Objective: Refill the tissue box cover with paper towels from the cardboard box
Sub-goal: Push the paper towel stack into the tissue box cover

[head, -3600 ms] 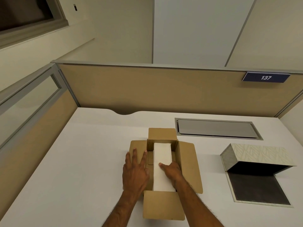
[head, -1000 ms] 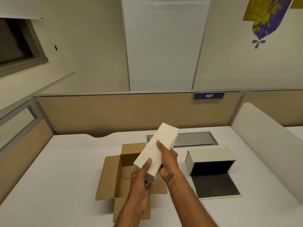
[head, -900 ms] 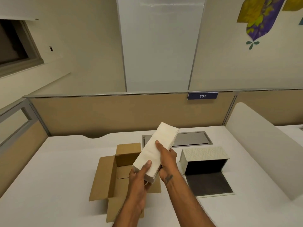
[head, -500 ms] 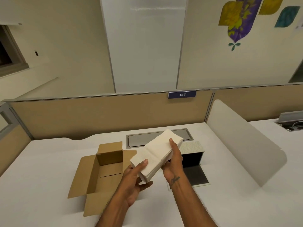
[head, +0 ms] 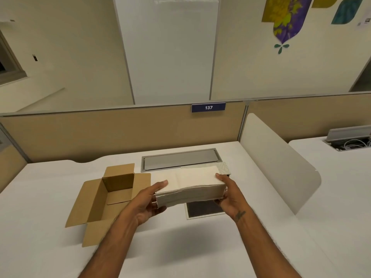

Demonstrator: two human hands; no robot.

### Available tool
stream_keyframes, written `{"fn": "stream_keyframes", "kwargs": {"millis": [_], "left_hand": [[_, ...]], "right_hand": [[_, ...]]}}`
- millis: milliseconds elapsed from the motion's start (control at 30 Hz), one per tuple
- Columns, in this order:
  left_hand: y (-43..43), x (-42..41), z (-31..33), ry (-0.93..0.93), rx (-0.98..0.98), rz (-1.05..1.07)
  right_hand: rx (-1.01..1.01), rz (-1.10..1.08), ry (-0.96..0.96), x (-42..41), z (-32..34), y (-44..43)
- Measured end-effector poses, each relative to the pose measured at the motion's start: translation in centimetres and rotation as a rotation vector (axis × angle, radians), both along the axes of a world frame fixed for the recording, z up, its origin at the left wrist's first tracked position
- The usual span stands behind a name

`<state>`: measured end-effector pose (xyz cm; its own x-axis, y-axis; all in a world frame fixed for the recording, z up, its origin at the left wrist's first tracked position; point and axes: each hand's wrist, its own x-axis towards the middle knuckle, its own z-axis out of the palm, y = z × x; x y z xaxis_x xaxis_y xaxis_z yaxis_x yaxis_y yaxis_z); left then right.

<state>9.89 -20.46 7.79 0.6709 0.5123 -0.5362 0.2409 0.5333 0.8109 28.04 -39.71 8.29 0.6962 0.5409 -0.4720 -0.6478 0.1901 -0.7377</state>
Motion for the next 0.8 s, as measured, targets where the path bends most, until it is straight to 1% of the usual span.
{"fn": "stream_keyframes", "kwargs": {"millis": [167, 400, 667, 800], "left_hand": [[-0.1, 2.5, -1.8, -0.024, 0.0, -0.039], [0.6, 5.7, -4.8, -0.028, 0.018, -0.118], [-0.8, 8.0, -8.2, -0.005, 0.127, -0.244], [-2.0, 9.6, -9.3, 0.018, 0.185, -0.285]], "right_hand": [[-0.043, 0.077, -0.031, 2.7, -0.7, -1.3], [-0.125, 0.113, 0.051, 6.1, -3.0, -2.4], [-0.236, 0.196, 0.088, 9.8, -6.7, -3.3], [-0.295, 0.209, 0.059, 11.8, -8.4, -3.1]]}}
